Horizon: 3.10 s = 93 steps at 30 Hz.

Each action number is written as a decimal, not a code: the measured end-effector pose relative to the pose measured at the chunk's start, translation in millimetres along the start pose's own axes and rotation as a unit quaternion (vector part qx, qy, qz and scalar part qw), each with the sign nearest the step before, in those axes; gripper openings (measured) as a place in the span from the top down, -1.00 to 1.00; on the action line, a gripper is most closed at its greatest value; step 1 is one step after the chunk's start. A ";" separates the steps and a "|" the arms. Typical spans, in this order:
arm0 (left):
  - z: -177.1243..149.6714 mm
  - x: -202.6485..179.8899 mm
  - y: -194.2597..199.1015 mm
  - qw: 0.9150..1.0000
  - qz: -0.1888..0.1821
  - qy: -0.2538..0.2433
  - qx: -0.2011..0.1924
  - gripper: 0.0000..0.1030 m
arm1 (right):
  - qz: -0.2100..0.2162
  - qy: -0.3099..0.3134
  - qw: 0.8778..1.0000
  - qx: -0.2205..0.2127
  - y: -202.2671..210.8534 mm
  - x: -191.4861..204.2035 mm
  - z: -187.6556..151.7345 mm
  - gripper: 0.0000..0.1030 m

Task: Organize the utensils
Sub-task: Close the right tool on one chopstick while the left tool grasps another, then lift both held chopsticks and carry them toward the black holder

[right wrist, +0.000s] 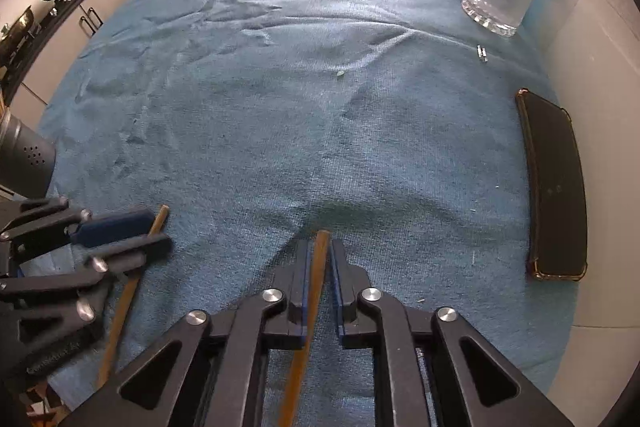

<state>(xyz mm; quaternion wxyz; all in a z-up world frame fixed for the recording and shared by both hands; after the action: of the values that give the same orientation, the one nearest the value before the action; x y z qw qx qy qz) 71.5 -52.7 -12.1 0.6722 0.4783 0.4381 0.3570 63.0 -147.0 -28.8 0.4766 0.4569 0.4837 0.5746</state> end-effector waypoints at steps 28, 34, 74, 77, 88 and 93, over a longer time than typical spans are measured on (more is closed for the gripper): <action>-165.2 -8.2 228.1 0.935 0.018 0.024 -0.352 0.93 | 0.053 0.021 0.935 -0.349 178.4 88.1 -132.6 0.86; -184.2 3.1 249.5 0.923 0.023 0.031 -0.382 1.00 | 0.058 0.034 0.928 -0.366 192.8 100.9 -137.9 0.86; -78.6 6.6 35.2 0.969 0.144 -0.197 -0.030 0.85 | 0.115 -0.006 0.951 -0.288 151.7 69.3 -79.5 0.85; -81.5 15.4 64.1 0.980 0.102 -0.153 -0.070 0.85 | 0.119 -0.010 0.950 -0.290 151.5 67.8 -79.4 0.85; -129.9 23.9 191.5 0.966 0.037 -0.061 -0.249 0.86 | 0.117 0.003 0.928 -0.354 194.9 82.0 -97.8 0.85; -146.2 26.0 222.3 0.952 0.030 -0.033 -0.303 0.86 | 0.094 0.026 0.922 -0.375 208.7 103.9 -105.9 0.85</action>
<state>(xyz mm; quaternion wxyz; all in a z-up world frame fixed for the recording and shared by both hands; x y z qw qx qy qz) -68.7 83.0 170.8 0.7885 0.2767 0.2727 0.4767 -76.8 -73.2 172.7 0.5436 0.2730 0.2000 0.7681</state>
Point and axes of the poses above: each gripper's, at about its wrist camera, not at the fingertips, and y roughly against the way its jaws point, x to its left, z to its top, the point moved 3 cm from there along -y, roughly the way its jaws point, and after that the axes turned 12 degrees about x, right-handed, at the moved point
